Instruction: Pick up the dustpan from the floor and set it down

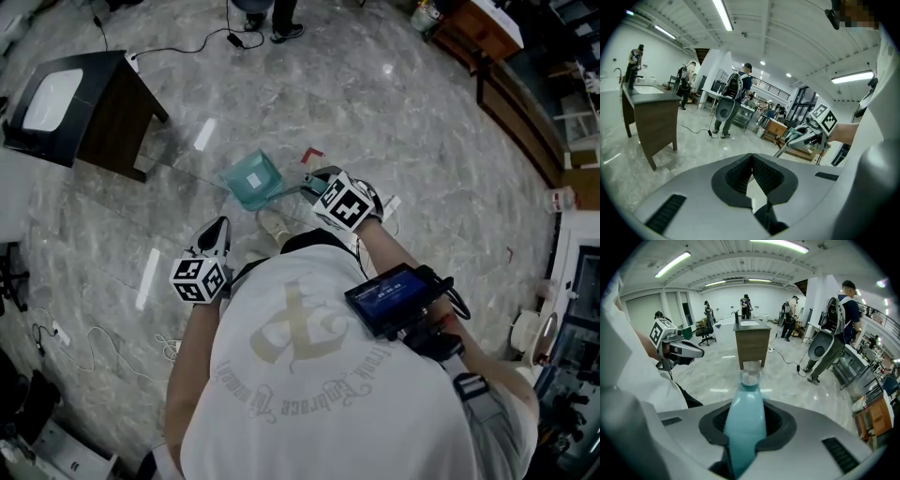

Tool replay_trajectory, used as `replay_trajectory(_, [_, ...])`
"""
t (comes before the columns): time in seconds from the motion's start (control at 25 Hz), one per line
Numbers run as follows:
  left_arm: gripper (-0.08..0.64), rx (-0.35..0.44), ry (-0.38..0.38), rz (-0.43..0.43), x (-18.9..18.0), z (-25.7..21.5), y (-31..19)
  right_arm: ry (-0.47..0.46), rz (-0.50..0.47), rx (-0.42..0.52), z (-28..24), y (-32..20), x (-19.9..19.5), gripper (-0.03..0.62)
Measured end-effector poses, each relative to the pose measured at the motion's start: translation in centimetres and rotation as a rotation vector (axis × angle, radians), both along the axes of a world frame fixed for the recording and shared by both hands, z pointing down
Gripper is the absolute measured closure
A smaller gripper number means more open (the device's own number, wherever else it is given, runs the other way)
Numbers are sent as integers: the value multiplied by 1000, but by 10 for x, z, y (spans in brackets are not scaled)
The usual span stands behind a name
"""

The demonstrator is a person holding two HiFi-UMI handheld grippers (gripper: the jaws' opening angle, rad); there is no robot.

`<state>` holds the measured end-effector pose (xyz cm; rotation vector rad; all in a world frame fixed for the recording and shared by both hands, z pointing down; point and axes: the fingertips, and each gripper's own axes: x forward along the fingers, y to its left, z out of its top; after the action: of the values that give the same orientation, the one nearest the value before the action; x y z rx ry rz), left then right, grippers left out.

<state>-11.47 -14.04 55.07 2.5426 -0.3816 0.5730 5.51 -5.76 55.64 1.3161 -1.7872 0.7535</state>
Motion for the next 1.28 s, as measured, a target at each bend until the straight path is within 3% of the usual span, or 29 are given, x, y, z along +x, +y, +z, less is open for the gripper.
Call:
replay_trajectory(0.32, [548,-33,-17,-17,-30,12,19,2,37,-14,11,18,-15,499])
replay_trajectory(0.72, [548,-67,-13,-36,-40,20,24,10,77,-18,19,20,-16,497])
replay_trajectory(1.0, [548,-73,-20,-53,-57,22,25,62,14,-60,31,27,-17,497])
replay_trajectory(1.28, [548,-71,-25,-16,-38,25,27,78,29,-99,48,45,-4,497])
